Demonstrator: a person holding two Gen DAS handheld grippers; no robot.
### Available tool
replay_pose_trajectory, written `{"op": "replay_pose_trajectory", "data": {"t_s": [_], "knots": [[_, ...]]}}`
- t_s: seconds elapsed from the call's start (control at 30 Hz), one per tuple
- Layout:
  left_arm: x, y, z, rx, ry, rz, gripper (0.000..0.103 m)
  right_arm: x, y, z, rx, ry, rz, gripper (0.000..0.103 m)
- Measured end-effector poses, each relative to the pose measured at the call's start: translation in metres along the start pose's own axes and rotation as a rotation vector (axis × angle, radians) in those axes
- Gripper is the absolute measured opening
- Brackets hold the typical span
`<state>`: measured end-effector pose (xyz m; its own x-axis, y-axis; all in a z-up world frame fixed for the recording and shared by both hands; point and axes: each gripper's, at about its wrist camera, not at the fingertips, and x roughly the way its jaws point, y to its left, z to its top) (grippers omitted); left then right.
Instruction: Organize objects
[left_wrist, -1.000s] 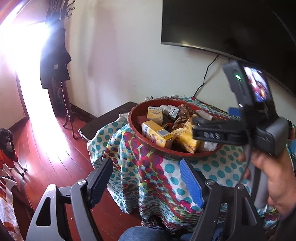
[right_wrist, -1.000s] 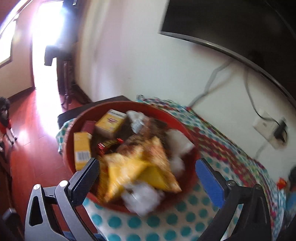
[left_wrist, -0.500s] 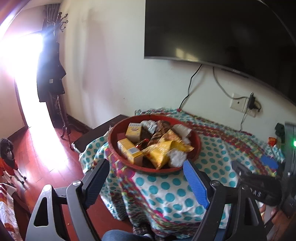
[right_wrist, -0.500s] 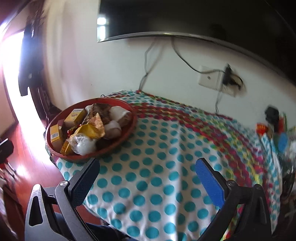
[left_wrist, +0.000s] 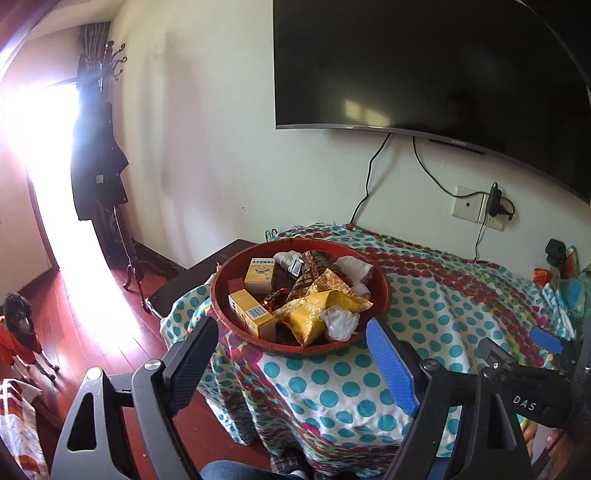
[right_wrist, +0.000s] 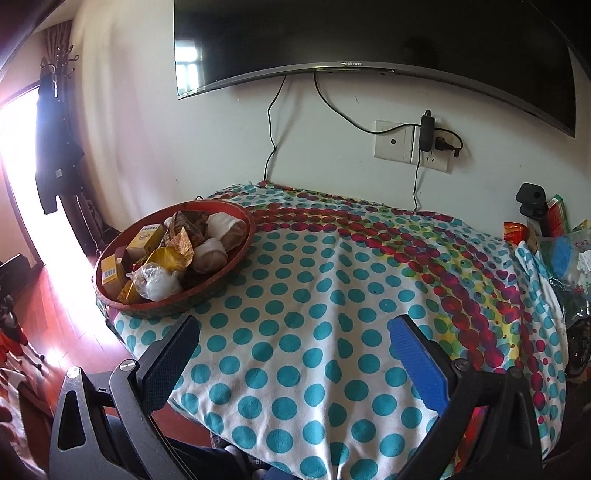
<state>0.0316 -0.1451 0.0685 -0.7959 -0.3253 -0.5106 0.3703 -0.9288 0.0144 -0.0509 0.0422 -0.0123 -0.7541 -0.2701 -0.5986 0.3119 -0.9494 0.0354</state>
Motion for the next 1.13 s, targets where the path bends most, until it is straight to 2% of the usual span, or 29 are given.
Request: {"op": "replay_pose_trajectory", "data": {"t_s": [0.07,0.2,0.27,0.43,0.6,0.7,0.83,0.93,1.03,1.13], "knots": [[0.0,-0.003,-0.001,0.011,0.004,0.025,0.085,-0.001,0.0,-0.002,-0.005,-0.002,-0.003,0.103],[0.0,-0.003,-0.003,0.009,0.011,0.007,0.085,0.0,0.001,-0.008,-0.009,0.011,-0.001,0.103],[0.0,0.0,-0.003,-0.017,0.02,-0.064,0.085,-0.001,0.0,-0.009,-0.007,0.008,0.002,0.103],[-0.001,0.004,-0.003,-0.063,-0.008,-0.092,0.085,-0.003,0.001,-0.008,-0.012,0.002,0.007,0.103],[-0.002,0.009,0.0,-0.086,-0.01,-0.003,0.085,-0.005,0.002,-0.008,-0.013,-0.005,0.012,0.103],[-0.002,0.012,0.002,-0.092,-0.012,0.012,0.085,-0.004,0.004,-0.009,-0.019,-0.003,0.012,0.103],[-0.008,0.005,0.0,-0.042,-0.034,0.1,0.088,-0.005,0.005,-0.009,-0.02,-0.003,0.009,0.103],[-0.008,0.001,0.0,-0.034,-0.007,0.017,0.088,-0.005,0.005,-0.009,-0.019,-0.003,0.014,0.103],[-0.01,-0.006,-0.001,-0.006,-0.01,0.008,0.088,-0.005,0.005,-0.009,-0.019,-0.005,0.011,0.103],[-0.01,-0.007,-0.001,-0.02,0.0,-0.014,0.088,-0.006,0.007,-0.009,-0.024,-0.007,0.012,0.103]]}}
